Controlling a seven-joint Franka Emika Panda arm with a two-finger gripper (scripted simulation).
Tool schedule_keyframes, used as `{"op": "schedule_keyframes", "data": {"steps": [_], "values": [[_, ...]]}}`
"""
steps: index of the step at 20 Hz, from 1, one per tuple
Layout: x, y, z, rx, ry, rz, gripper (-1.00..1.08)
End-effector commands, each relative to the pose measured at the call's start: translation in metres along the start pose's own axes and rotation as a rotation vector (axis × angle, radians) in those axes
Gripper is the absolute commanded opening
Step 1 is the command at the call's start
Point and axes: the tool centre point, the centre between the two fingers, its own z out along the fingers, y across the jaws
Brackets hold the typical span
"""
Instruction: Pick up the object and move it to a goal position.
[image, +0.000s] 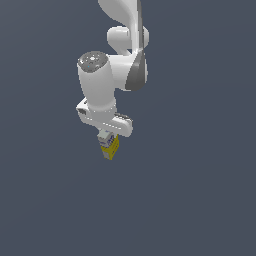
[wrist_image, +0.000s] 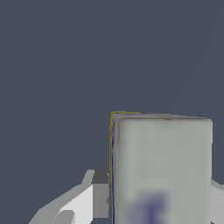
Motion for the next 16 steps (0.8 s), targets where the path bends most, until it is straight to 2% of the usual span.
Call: {"op": "schedule_keyframes", "data": {"steps": [1, 16], "values": [[-0.002, 0.01, -0.017, 0.001, 0.001, 0.001, -1.0], [-0.019, 0.081, -0.142, 0.001, 0.001, 0.001, -1.0]]}}
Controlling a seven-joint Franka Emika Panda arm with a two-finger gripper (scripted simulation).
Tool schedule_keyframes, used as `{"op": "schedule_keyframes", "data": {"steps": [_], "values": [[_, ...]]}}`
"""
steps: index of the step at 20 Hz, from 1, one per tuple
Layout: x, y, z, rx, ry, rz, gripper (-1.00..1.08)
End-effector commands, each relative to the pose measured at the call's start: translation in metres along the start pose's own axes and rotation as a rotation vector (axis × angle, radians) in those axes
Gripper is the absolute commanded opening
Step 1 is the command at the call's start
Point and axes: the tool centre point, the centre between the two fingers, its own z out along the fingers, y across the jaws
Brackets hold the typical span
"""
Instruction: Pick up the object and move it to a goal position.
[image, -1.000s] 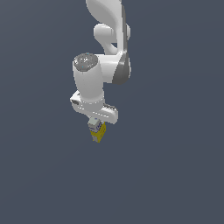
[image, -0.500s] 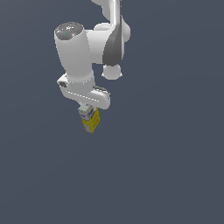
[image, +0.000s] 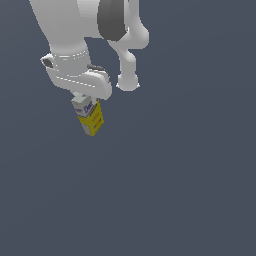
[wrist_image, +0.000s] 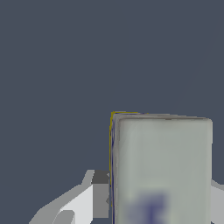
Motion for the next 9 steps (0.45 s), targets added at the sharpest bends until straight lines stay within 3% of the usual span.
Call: {"op": "schedule_keyframes", "data": {"steps": [1, 9], "values": [[-0.002, 0.008, -0.015, 0.0, -0.001, -0.001, -1.0], [-0.003, 0.019, -0.033, -0.001, -0.001, -0.001, -1.0]]}}
